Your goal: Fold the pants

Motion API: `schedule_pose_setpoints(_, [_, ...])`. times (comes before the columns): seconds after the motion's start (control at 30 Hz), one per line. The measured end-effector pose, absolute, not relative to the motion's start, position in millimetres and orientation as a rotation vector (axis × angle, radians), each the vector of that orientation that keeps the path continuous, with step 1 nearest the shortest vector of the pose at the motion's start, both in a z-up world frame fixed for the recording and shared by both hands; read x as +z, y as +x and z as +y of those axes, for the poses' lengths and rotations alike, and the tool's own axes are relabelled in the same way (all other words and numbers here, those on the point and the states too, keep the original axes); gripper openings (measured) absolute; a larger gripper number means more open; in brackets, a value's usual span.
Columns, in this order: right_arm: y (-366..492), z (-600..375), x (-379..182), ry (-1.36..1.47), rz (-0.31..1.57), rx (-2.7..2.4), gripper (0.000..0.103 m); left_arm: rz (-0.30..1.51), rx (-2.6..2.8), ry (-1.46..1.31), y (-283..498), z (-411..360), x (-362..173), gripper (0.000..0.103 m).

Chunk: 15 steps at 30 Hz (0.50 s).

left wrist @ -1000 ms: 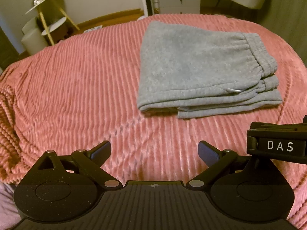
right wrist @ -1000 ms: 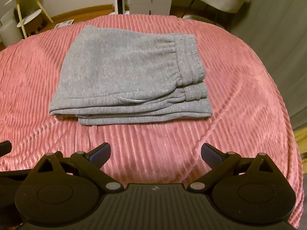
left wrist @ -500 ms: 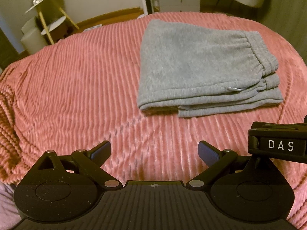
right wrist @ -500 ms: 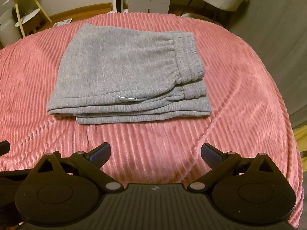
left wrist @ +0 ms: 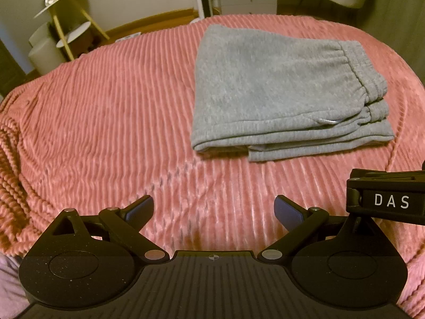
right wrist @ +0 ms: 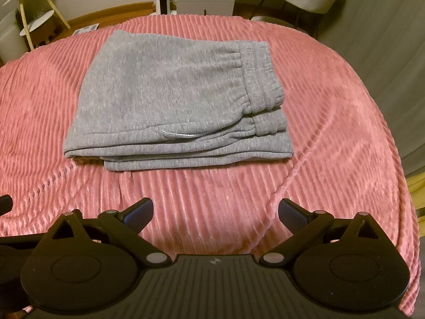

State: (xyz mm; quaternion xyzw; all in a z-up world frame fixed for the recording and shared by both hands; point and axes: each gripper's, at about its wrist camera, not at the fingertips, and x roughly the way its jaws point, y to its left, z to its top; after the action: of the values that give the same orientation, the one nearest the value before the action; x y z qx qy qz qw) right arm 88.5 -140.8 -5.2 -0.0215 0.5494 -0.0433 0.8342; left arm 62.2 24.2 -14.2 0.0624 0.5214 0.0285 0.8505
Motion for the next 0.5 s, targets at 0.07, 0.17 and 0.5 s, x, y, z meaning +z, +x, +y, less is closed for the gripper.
schedule_pose_setpoints(0.07, [89.0,-141.2,-5.8,-0.045,1.166,-0.093,0.1,1.099,0.059,0.133,62.5,24.9,-14.7,0.1])
schedule_pose_setpoints(0.17, [89.4,-141.5,-6.6,-0.043,1.168,-0.095,0.1,1.099,0.058,0.133,62.6,24.9,-15.1,0.1])
schedule_pose_setpoints(0.5, [91.2,-142.2,-10.0,-0.039,1.178,-0.098,0.1,1.105,0.059,0.137,64.6,28.2,-19.3,0.1])
